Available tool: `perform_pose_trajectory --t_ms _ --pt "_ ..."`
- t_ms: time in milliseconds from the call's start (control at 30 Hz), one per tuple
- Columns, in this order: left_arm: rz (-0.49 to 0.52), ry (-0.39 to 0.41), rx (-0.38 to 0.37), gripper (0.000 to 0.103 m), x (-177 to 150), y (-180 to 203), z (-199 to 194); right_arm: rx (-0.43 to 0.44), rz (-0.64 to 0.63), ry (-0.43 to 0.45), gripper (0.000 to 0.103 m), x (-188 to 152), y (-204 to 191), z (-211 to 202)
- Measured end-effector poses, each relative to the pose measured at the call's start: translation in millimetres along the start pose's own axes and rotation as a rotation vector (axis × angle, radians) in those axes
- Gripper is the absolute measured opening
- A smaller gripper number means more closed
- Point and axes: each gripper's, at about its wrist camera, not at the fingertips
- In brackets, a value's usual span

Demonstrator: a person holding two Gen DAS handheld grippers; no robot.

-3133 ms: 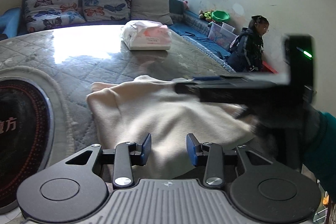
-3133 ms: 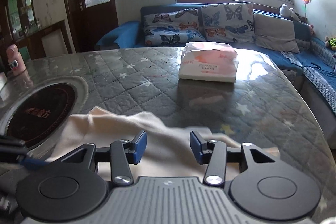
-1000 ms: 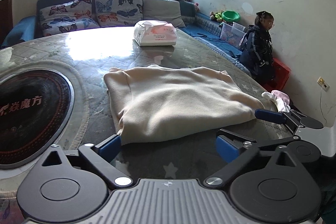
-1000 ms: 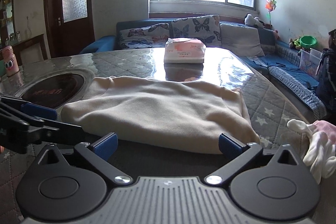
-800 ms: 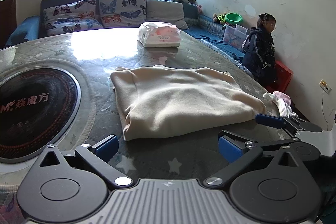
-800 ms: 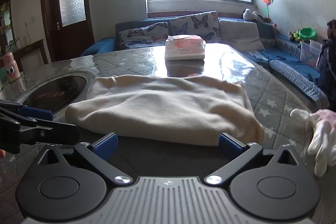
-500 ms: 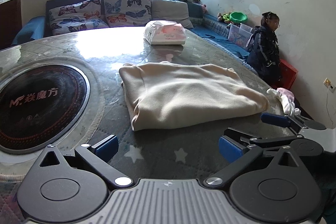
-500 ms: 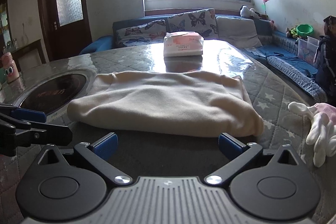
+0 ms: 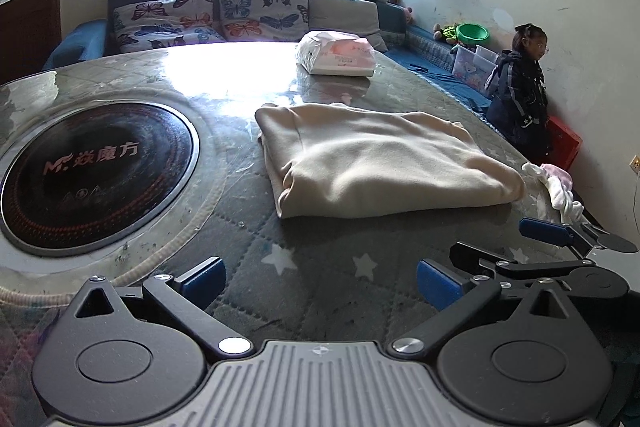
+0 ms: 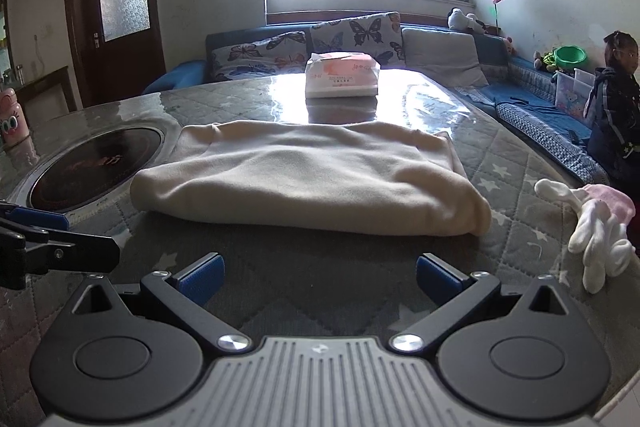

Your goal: Fold clothes

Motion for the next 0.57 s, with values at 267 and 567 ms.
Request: perform_pose_trajectory --t_ms 267,567 --pt "0.004 -0.001 0.012 0.103 -4.8 0.1 -4.2 0.01 -0.007 -0.006 0.103 -3.9 -6.3 -3.3" --pt "0.002 0.002 0.012 0.103 -6.4 0.7 -8.0 0.01 -0.016 0.006 0.103 -5.1 -10.7 -8.4"
Point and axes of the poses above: each gripper's, at about its wrist camera, not at the fingertips, and z roughly the way its jaws point, y to its right, x to its top, and after that the axes turned 1 degree about x, right-handed
